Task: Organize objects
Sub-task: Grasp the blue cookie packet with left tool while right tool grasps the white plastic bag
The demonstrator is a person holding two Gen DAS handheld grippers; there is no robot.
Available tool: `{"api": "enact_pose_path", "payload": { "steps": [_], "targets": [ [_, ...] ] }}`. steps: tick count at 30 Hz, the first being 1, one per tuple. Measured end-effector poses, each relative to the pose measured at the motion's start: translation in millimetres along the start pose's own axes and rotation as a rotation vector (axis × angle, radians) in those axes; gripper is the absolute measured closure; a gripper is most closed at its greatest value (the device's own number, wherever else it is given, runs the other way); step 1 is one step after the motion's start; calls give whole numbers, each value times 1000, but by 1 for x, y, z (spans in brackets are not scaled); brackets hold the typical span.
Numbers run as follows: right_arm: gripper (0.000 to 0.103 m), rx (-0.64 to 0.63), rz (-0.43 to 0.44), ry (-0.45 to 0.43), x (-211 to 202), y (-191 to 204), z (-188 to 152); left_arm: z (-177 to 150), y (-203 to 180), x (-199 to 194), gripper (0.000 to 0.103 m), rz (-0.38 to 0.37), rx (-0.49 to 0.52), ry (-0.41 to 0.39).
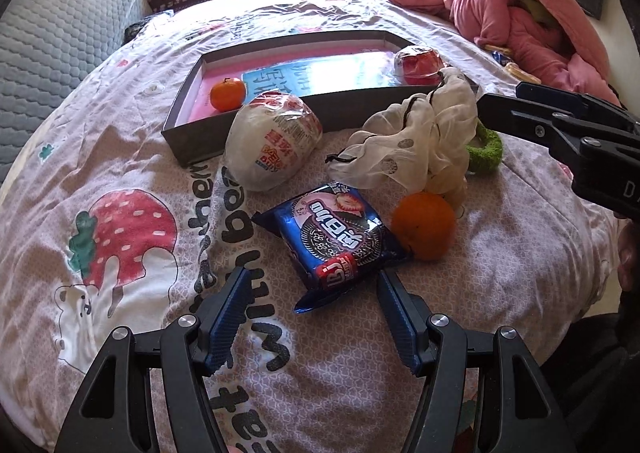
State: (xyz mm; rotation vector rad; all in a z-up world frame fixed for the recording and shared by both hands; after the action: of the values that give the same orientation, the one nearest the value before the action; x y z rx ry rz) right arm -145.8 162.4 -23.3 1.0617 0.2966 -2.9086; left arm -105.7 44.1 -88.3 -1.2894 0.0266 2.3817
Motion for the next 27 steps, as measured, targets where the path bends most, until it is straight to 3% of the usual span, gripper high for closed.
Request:
{"api": "enact_pose_path", "payload": {
  "steps": [15,27],
  "targets": [
    [33,1,29,19,6,8,1,13,8,20,31,-47,15,11],
    [33,29,115,93,27,30,2,33,17,37,29,-48,19,20]
  ]
}}
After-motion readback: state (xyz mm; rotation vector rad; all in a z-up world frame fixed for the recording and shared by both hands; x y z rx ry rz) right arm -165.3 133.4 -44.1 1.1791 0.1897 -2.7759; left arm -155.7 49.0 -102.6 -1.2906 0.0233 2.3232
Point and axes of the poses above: each gripper's, at about its wrist camera, not at the fingertips, and x roughly the way its jaws point, y to its left, z to its top, the point moved 9 cm from there along x, roughly the way its jaws point, and after that the axes turned 13 degrees about -z, right-handed, at the moved point
